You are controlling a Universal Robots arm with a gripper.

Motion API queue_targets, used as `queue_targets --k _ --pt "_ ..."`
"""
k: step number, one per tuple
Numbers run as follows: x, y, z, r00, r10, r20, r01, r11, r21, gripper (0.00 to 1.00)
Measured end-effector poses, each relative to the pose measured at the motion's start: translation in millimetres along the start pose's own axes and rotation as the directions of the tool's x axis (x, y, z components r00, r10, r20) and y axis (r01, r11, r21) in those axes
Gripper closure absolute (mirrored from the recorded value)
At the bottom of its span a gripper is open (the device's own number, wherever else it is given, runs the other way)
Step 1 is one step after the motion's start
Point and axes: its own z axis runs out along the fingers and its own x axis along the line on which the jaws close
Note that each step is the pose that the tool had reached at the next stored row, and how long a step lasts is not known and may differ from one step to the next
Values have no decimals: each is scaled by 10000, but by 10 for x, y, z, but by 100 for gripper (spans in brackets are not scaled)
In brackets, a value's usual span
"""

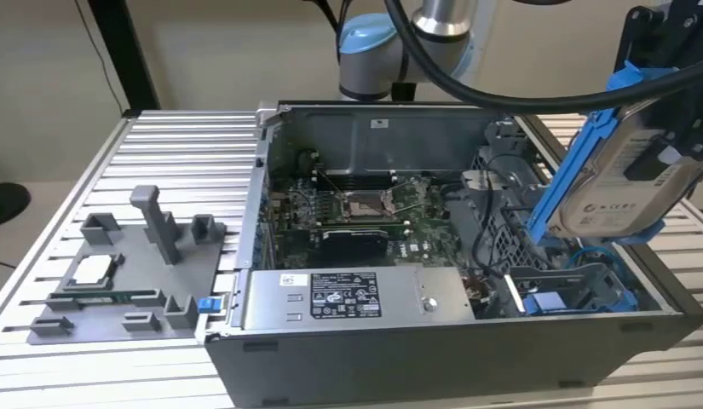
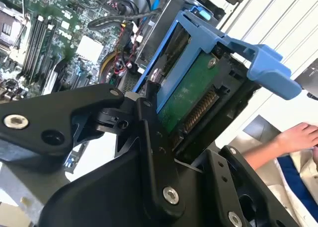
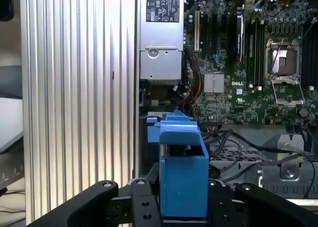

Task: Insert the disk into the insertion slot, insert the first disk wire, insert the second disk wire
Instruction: 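Insert the disk into the insertion slot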

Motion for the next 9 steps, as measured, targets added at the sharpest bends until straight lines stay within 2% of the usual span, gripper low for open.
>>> queue_targets --k 9 --pt "11 -54 40 10000 0 -1 0 10000 0 100"
